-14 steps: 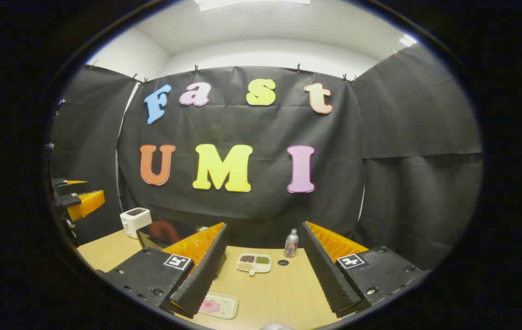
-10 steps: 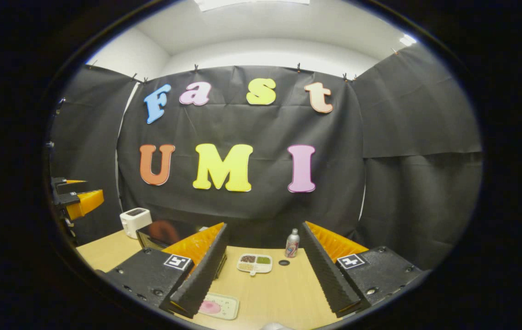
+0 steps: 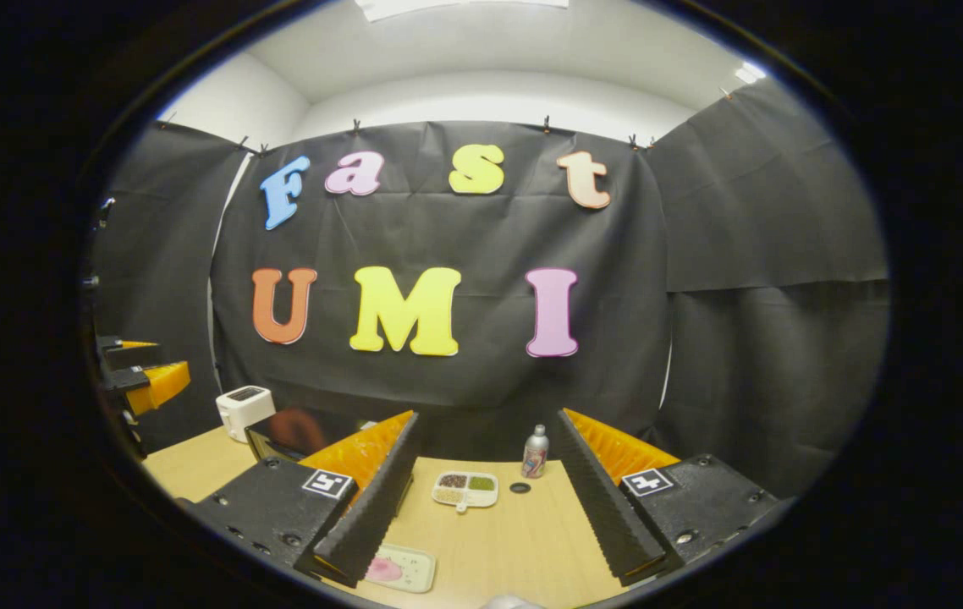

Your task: Open the electric oven with the left hand, put the food in, and close the electric oven.

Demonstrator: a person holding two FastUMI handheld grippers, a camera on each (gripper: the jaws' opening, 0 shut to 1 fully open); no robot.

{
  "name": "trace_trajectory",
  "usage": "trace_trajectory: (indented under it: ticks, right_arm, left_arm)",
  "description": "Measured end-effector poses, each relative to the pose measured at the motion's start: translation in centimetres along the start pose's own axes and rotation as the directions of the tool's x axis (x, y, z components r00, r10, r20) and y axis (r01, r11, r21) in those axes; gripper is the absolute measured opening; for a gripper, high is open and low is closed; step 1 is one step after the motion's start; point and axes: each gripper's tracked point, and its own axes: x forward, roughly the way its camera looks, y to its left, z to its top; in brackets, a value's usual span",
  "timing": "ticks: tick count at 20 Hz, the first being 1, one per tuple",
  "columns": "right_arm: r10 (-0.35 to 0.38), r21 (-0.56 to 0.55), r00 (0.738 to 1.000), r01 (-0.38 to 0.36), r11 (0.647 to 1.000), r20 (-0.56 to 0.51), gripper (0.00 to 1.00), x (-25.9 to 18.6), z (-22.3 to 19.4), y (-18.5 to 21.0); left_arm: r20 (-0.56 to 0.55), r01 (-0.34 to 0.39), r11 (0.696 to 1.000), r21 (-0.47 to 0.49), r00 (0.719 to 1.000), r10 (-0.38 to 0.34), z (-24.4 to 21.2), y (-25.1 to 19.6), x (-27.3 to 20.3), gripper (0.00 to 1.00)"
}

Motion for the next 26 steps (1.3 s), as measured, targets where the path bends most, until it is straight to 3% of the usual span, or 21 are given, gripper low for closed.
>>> trace_trajectory:
  ticks: [1,6,7,10,16,17,22,26]
  right_arm:
    - [-0.001,0.001,1.000,0.001,1.000,-0.005,1.00,0.0,-0.1,0.0]
    - [-0.015,-0.016,1.000,0.015,1.000,-0.018,0.96,-0.6,-0.1,-0.5]
    - [-0.025,-0.019,1.000,0.025,1.000,-0.019,0.96,-0.8,0.0,-0.9]
    - [-0.049,-0.017,0.998,0.049,0.999,-0.030,0.96,-1.5,0.0,-1.7]
    - [-0.117,-0.036,0.991,0.115,0.993,-0.059,1.00,-3.5,-0.5,-3.8]
    - [-0.130,-0.037,0.989,0.128,0.991,-0.065,0.96,-4.0,-0.5,-4.1]
    - [-0.200,-0.040,0.974,0.197,0.980,-0.103,1.00,-6.0,-1.9,-5.7]
    - [-0.236,-0.045,0.963,0.232,0.972,-0.132,0.96,-7.2,-2.9,-6.6]
  left_arm:
    - [-0.003,0.009,1.000,-0.004,1.000,-0.009,-0.4,-0.3,0.4,0.96]
    - [-0.002,0.041,0.999,-0.001,0.999,-0.041,-2.4,-1.6,2.9,0.96]
    - [-0.003,0.048,0.999,0.005,0.999,-0.048,-2.8,-2.0,3.6,1.00]
    - [-0.021,0.071,0.997,0.001,0.997,-0.071,-5.1,-2.9,5.9,0.96]
    - [-0.103,0.094,0.995,0.019,0.990,-0.092,-11.0,-4.5,11.8,0.96]
    - [-0.127,0.097,0.995,0.012,0.987,-0.094,-12.2,-4.7,12.5,0.96]
    - [-0.253,0.071,0.996,-0.055,0.964,-0.083,-18.3,-4.0,16.0,0.96]
    - [-0.276,0.064,0.998,-0.027,0.959,-0.069,-20.1,-3.6,17.6,0.97]
